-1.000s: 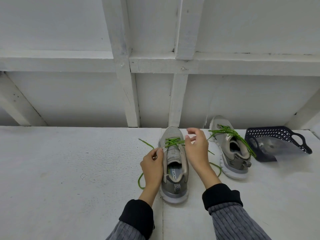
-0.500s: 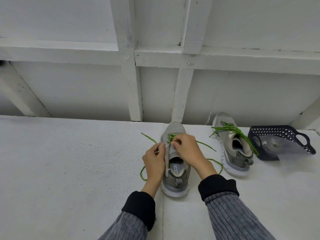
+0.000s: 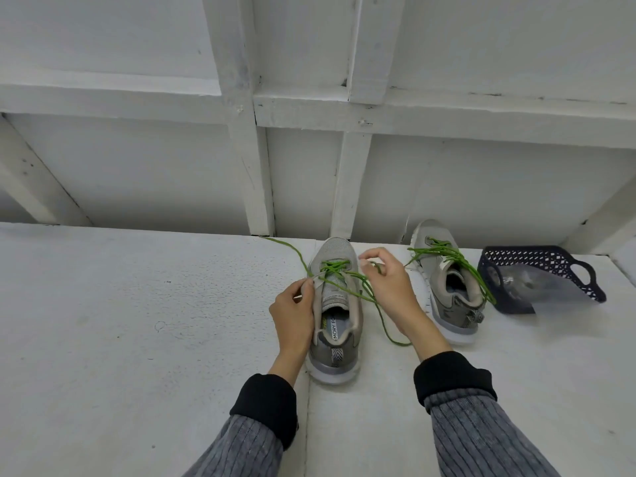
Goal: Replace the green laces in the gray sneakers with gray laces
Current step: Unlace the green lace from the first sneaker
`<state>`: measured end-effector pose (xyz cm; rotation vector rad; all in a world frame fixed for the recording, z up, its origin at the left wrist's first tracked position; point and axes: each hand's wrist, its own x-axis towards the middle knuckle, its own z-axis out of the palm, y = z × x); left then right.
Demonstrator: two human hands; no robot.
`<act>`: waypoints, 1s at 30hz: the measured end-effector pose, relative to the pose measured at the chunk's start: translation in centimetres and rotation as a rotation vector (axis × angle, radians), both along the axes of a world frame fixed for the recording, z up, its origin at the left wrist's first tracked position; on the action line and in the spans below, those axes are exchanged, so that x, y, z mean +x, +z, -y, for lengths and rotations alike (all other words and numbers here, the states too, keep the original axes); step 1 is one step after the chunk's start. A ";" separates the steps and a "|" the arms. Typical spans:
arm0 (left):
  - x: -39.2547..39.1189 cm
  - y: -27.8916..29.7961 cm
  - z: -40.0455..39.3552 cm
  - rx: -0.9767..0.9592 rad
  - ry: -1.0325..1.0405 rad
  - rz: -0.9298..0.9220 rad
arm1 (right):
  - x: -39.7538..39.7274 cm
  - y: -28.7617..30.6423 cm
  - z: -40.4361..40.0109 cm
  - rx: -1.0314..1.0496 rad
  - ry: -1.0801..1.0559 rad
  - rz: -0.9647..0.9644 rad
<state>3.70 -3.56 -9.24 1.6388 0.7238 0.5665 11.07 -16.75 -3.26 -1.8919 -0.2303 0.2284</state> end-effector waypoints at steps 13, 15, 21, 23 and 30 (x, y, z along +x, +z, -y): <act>0.0 -0.2 -0.3 0.022 -0.051 0.001 | 0.4 -1.4 -3.7 -0.686 0.174 0.291; -0.1 -0.2 -0.3 0.012 -0.069 0.009 | 0.3 -1.7 -4.2 -0.708 0.174 0.295; 0.0 -0.3 -0.7 0.028 -0.106 0.021 | 0.1 -2.9 -5.0 -0.591 0.093 0.268; -0.1 -0.2 -0.7 0.026 -0.108 0.034 | 0.1 -2.8 -5.0 -0.443 -0.006 0.216; 0.2 -1.1 -0.6 0.006 -0.083 0.044 | -0.8 0.5 -4.0 0.427 -0.101 -0.033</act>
